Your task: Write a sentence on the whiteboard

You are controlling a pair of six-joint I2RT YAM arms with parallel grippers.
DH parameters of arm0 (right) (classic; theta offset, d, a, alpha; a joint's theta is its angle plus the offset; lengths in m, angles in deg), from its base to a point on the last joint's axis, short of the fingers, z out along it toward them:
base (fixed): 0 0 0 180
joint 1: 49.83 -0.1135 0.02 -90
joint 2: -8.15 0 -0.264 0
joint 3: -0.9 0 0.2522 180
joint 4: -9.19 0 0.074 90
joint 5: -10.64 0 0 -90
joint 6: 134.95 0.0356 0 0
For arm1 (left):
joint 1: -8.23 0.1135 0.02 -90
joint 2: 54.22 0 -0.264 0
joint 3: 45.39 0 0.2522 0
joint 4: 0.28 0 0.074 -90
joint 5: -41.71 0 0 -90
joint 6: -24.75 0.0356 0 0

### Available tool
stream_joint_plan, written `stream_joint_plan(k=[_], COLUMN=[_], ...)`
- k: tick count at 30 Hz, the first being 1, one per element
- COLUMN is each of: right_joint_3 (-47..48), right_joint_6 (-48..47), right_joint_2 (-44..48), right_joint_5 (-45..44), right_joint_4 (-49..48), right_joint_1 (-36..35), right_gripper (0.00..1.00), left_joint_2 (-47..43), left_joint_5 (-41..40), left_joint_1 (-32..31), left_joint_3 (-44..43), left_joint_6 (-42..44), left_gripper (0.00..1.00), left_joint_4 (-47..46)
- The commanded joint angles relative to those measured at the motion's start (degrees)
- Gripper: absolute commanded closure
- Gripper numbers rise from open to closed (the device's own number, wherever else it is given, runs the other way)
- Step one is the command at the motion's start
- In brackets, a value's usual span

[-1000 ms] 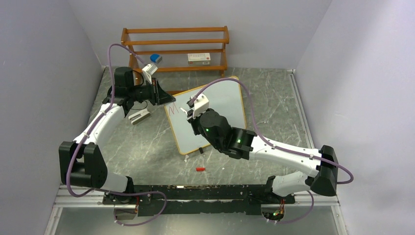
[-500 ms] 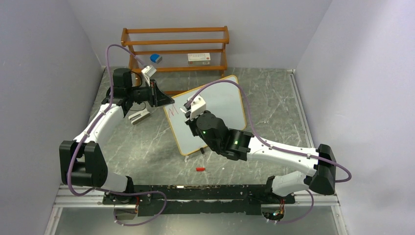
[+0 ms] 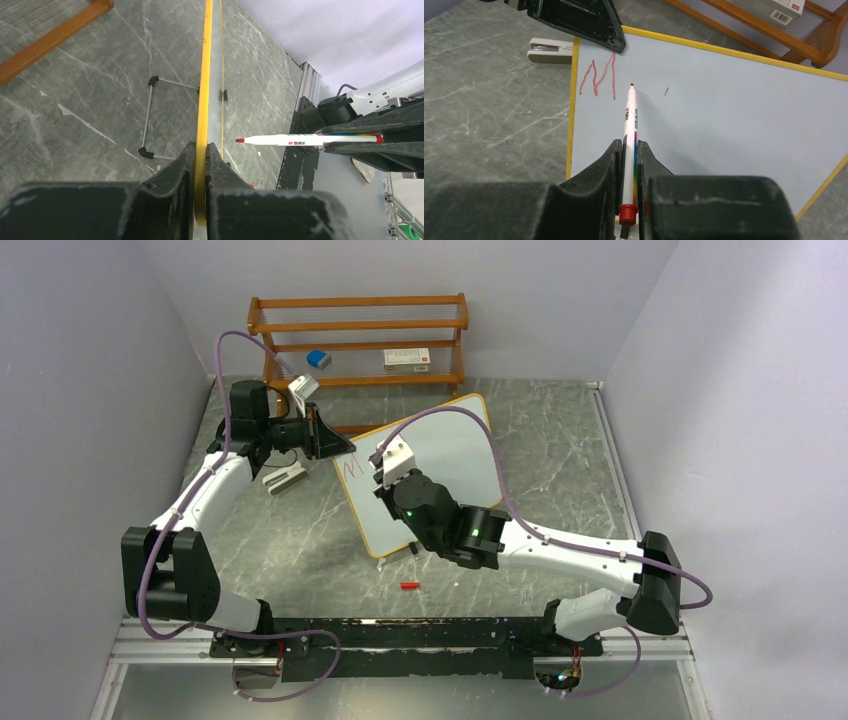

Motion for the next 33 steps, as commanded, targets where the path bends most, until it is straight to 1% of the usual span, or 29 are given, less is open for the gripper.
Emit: stream_joint_plan(k=[1, 18, 33], right_joint_3=[2.13, 3.03, 2.46], right_joint_6=[-0.38, -1.06, -1.15], right_joint_2=[-1.11, -4.34, -5.07], right_joint_5=[-1.46, -0.43, -2.66], right_joint_4=[0.54, -2.13, -4.6], right_joint_1=[-0.22, -0.43, -0.73], right_gripper=[1.0, 1.0, 1.0], left_joint_2=[-0.42, -0.37, -0.29], left_joint_5=[-1.0, -0.64, -0.49], left_joint_1=[1.17, 1.19, 1.19], left_joint_3=[0.94, 1.29, 1.34], left_joint_6=[3.15, 2.87, 2.77], left_gripper=[0.95, 0.95, 0.95], left_joint_4=[-0.12, -0.61, -0.84])
